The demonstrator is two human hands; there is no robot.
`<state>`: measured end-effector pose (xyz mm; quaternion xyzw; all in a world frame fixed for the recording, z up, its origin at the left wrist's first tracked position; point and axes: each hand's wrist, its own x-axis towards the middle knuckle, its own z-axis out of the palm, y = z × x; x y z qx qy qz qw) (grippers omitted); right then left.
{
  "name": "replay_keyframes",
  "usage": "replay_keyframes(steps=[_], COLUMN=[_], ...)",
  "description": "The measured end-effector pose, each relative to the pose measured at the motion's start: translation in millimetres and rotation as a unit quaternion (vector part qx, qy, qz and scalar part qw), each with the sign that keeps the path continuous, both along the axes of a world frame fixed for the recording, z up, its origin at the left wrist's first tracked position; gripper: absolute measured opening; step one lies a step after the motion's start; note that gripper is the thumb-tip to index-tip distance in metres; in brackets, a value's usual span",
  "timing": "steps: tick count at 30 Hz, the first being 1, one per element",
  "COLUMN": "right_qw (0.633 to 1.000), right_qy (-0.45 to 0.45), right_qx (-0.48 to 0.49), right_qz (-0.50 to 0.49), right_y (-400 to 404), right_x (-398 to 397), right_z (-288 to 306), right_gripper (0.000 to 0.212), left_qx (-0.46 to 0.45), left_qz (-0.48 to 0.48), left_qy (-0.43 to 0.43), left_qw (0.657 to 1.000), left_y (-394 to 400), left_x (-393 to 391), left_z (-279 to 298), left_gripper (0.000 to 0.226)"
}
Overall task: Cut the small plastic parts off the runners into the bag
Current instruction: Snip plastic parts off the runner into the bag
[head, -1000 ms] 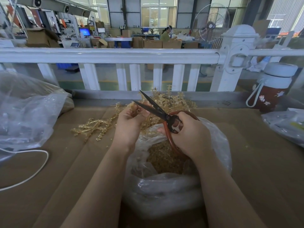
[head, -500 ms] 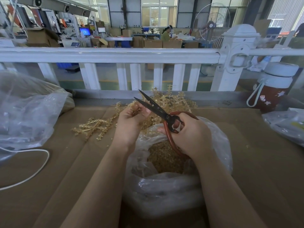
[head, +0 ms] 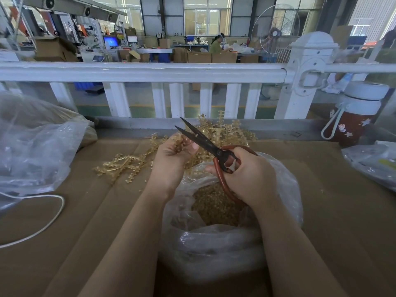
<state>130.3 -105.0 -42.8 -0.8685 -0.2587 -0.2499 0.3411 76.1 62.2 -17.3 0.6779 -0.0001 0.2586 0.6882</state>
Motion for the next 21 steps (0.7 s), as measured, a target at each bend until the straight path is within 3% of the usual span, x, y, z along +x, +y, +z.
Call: replay_keyframes(steps=[7, 9, 11, 13, 17, 21], right_qw=[1.000, 1.000, 1.000, 1.000, 1.000, 1.000], right_qy=[0.014, 0.018, 0.021, 0.016, 0.023, 0.026], right_qx=[-0.006, -0.001, -0.001, 0.000, 0.005, 0.003], right_qz=[-0.007, -0.010, -0.009, -0.005, 0.003, -0.003], right_y=[0.4, 0.5, 0.7, 0.6, 0.0, -0.4], right_x=[2.8, 2.8, 3.1, 3.5, 4.3, 4.8], right_z=[-2.3, -2.5, -3.1, -3.6, -3.9, -4.5], right_gripper=[0.060, 0.059, 0.061, 0.061, 0.058, 0.055], left_qx=[-0.042, -0.073, -0.102, -0.110, -0.101, -0.082], left_qz=[-0.020, -0.021, -0.029, -0.029, -0.017, -0.002], left_qy=[-0.005, -0.018, -0.031, -0.037, -0.030, -0.031], left_qw=[0.999, 0.997, 0.994, 0.993, 0.994, 0.996], left_y=[-0.6, -0.4, 1.5, 2.1, 2.0, -0.7], left_x=[-2.4, -3.3, -4.5, -5.7, -4.5, -3.4], left_z=[1.3, 2.5, 3.6, 3.4, 2.4, 2.9], left_gripper=[0.004, 0.019, 0.007, 0.010, 0.006, 0.019])
